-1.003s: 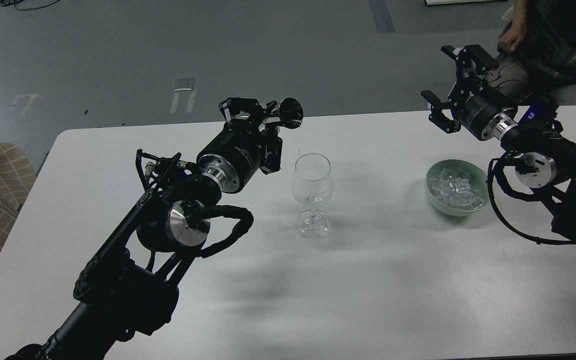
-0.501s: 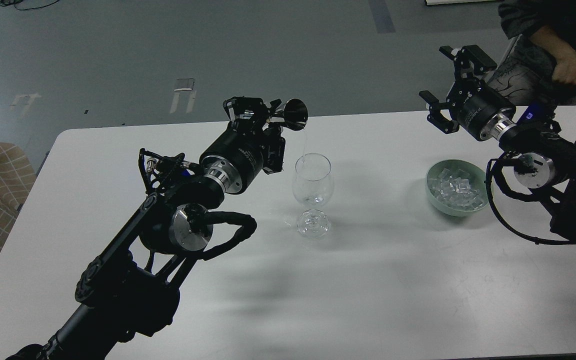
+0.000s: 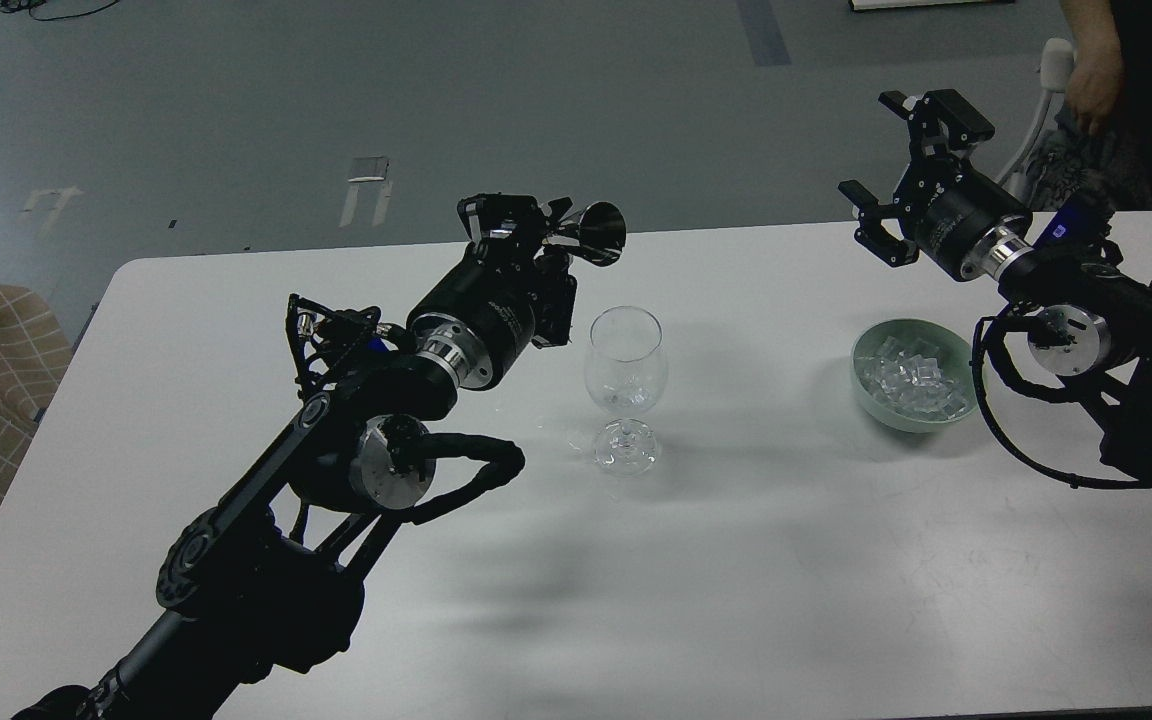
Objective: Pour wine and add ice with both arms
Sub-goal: 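Hold the jigger tilted over the glass to pour its contents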
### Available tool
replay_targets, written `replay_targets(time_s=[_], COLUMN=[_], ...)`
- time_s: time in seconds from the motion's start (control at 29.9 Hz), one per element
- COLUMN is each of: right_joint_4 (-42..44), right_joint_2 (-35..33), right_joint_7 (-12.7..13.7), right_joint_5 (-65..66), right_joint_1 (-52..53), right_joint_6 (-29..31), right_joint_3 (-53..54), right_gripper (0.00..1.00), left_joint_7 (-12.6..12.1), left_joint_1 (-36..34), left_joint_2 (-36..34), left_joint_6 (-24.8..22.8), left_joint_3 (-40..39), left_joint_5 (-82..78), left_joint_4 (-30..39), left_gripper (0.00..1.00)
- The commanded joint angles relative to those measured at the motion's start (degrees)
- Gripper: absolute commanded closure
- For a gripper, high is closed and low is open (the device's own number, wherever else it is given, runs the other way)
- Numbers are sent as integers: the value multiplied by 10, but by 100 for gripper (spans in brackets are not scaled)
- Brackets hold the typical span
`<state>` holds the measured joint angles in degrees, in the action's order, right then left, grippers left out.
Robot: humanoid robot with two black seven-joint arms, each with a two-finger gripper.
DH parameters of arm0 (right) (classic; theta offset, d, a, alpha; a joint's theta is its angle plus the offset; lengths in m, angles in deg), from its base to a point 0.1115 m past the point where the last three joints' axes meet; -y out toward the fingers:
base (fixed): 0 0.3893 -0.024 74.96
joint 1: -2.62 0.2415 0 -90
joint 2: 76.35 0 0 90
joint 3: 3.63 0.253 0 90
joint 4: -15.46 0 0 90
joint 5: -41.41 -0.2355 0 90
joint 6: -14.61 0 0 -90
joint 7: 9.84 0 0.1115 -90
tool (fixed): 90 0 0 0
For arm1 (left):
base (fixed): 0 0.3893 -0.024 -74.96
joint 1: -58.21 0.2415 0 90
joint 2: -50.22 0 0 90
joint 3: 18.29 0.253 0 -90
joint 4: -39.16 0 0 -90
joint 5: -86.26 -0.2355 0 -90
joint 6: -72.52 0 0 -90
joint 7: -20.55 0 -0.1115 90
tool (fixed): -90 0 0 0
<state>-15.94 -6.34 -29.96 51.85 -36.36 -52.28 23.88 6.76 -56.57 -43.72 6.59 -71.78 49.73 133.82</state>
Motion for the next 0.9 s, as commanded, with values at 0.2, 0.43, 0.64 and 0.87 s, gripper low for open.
replay_targets(time_s=[0.2,0.43,0.64,0.87], right_joint_4=[0,0,0,0], right_joint_2=[0,0,0,0], right_joint_7=[0,0,0,0], right_joint_5=[0,0,0,0], right_joint_1=[0,0,0,-1], right_joint_6=[0,0,0,0], right_joint_3=[0,0,0,0], right_gripper=[0,0,0,0], left_joint_7=[10,15,17,29], left_joint_1=[0,-1,2,3], left_joint_2=[0,0,-5,-9], left_joint_6=[-6,-8,-19,-23], left_joint_3=[15,17,17,29], left_joint_5=[-29,-49,-70,-88], left_joint_4=[0,0,0,-1], left_gripper=[92,92,92,92])
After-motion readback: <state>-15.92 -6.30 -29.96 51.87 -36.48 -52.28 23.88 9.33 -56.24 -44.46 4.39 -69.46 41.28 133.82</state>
